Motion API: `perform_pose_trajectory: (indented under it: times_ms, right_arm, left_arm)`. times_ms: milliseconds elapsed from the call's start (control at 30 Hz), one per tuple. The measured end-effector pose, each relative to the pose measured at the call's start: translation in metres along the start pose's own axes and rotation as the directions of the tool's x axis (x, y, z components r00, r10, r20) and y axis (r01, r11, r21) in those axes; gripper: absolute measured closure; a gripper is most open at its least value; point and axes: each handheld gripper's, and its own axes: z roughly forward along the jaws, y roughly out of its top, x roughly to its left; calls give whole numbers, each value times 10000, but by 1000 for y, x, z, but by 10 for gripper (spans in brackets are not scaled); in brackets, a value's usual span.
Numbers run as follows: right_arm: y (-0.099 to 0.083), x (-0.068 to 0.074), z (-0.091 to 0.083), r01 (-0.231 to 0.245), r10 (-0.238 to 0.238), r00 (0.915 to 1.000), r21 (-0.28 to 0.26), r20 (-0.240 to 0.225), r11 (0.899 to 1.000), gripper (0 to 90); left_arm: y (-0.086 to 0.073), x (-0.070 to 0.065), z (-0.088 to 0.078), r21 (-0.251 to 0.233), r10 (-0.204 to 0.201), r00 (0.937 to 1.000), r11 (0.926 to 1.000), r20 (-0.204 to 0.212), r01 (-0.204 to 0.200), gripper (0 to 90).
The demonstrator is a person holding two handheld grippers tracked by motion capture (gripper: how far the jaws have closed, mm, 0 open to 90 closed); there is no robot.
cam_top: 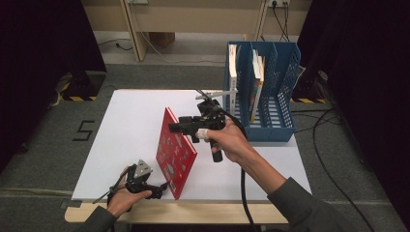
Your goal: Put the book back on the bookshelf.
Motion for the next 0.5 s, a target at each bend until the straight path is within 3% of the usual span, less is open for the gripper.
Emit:
perform_pose_trajectory:
  times_ms: [100, 167, 267, 367, 400, 433, 500]
  right_arm:
    - [1, 1, -1, -54, 51, 9998, 133, 209, 9999, 467]
    - [1, 5, -1, -203, 205, 9996, 84, -209, 9998, 479]
    - [3, 14, 2, 182, -181, 9998, 249, -59, 9995, 483]
    - [5, 19, 3, 191, -196, 9997, 399, 127, 9990, 479]
    - [4, 21, 3, 156, -155, 9999, 402, -19, 9991, 481]
    - [4, 23, 3, 162, -157, 9998, 497, -110, 9986, 478]
    - [-3, 24, 9, 166, -170, 9999, 1262, 22, 9919, 464]
  left_arm:
    - [0, 0, 1, -8, -35, 10000, 10000, 22, 35, 0]
    - [0, -1, 1, -3, 13, 10000, 10000, -12, -13, 1]
    - [0, -1, 2, -50, -10, 10000, 10000, -13, 10, 0]
    - [0, -1, 2, -58, 49, 10000, 10000, -21, -49, 9]
    - [0, -1, 2, -43, 52, 10000, 10000, -3, -52, 9]
    - [0, -1, 2, -56, 45, 10000, 10000, 2, -45, 10]
    - [0, -1, 2, -97, 58, 10000, 9999, 11, -58, 11]
